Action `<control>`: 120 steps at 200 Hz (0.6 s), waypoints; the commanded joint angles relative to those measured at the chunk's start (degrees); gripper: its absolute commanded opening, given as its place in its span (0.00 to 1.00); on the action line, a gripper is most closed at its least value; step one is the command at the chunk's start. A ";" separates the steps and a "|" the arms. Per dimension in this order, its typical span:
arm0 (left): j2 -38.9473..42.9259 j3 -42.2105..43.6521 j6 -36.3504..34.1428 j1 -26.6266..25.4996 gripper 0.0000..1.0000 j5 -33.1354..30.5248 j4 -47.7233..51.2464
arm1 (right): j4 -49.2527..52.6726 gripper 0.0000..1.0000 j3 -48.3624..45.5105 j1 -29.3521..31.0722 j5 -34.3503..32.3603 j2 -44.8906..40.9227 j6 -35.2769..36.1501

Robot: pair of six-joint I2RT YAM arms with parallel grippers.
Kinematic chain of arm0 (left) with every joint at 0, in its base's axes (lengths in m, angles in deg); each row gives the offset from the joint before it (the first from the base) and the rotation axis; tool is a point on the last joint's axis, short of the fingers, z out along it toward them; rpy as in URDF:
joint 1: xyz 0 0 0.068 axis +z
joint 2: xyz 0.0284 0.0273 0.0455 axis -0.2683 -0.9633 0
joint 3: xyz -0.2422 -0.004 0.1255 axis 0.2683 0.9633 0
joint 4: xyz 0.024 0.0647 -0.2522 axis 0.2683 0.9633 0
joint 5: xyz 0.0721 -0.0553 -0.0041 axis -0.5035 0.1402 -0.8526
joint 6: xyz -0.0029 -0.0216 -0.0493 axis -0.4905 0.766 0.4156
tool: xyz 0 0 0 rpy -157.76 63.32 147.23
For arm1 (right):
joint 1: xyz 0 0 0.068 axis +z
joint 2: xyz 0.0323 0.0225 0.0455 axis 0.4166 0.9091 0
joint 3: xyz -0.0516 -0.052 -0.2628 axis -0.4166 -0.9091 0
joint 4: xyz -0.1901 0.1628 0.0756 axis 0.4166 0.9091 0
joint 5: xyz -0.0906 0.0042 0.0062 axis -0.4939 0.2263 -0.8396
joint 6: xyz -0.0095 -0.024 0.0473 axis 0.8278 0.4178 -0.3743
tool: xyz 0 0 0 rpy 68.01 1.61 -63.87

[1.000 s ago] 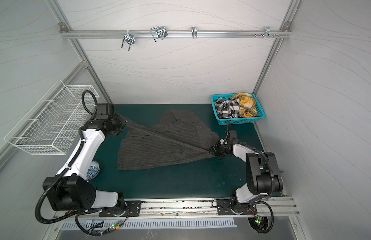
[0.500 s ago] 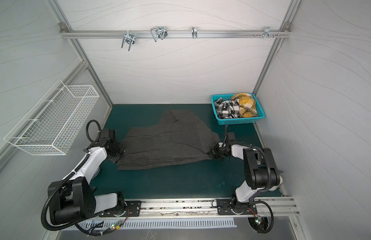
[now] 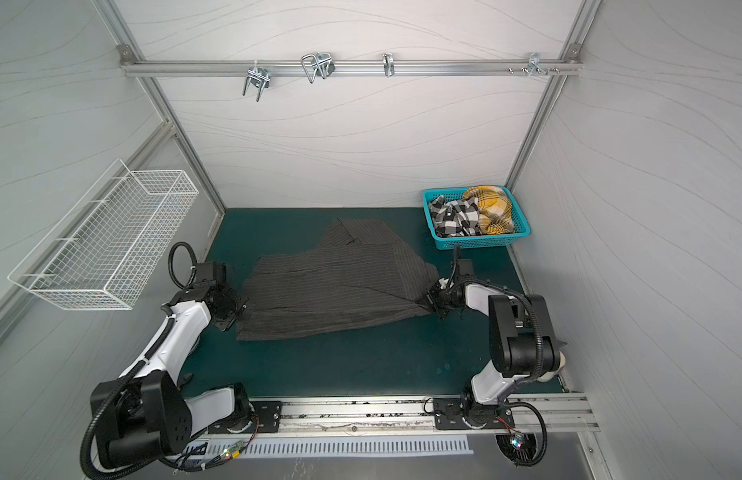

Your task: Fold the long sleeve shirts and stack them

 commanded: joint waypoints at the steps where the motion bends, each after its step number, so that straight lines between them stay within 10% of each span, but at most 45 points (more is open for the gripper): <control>1: -1.44 -0.58 -0.88 1.08 0.00 -2.27 -3.12 | -0.46 0.00 -1.22 1.43 -0.13 1.33 0.40; 90: -1.76 4.95 -0.14 1.15 0.00 -4.99 -4.86 | -0.94 0.00 -0.38 2.87 -0.22 2.59 -0.68; 99: -2.64 4.88 -0.46 1.11 0.00 -5.25 -4.47 | 0.26 0.14 0.12 2.92 -0.03 2.16 -0.41; 120: -3.86 3.04 -0.23 1.12 0.42 -4.98 -0.90 | 4.30 0.45 0.37 2.85 -0.11 -1.32 1.36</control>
